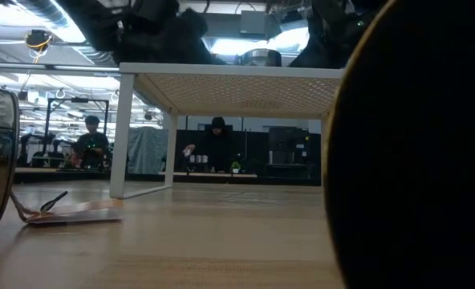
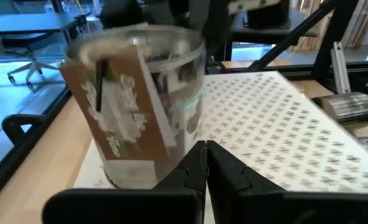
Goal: Pick & Place candle stick holders
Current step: Put the middle big silver scented candle on the shelf, then put the small black scented candle on the shelf
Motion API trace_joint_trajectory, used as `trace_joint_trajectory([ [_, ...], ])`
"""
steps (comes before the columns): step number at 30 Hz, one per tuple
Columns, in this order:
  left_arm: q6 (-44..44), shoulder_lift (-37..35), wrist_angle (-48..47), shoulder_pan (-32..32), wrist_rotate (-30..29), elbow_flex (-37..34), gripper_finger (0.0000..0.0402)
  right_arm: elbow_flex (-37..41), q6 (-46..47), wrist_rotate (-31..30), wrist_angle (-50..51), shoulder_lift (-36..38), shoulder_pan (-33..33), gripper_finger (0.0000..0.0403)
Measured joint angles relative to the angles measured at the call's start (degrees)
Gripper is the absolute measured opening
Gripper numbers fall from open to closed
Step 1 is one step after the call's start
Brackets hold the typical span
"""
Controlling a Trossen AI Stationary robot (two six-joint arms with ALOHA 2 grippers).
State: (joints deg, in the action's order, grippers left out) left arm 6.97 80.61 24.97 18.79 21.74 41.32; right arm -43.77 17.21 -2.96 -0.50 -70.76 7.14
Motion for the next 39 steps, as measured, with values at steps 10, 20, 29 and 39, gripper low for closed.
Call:
trace_joint_trajectory([
  [10, 5.32, -13.36, -14.9, -7.05, 0.35, 0.0, 0.0003, -2.04, -0.8, 6.83, 3.35, 0.24, -0.11, 0.0035],
  [20, 9.85, -17.89, -14.73, -17.22, 0.44, 0.0, 0.0004, -5.88, -5.51, 15.21, 6.52, 0.31, -5.35, 0.0035],
  [29, 9.56, -18.11, -14.06, -18.1, 0.24, 0.0, 0.0005, -7.36, -8.96, 15.97, 6.51, 0.28, -10.92, 0.0035],
  [39, 9.28, -18.11, -14.06, -18.1, 0.24, 0.0, 0.0006, -7.39, -11.3, 20.15, 3.98, 0.28, -13.6, 0.0035],
])
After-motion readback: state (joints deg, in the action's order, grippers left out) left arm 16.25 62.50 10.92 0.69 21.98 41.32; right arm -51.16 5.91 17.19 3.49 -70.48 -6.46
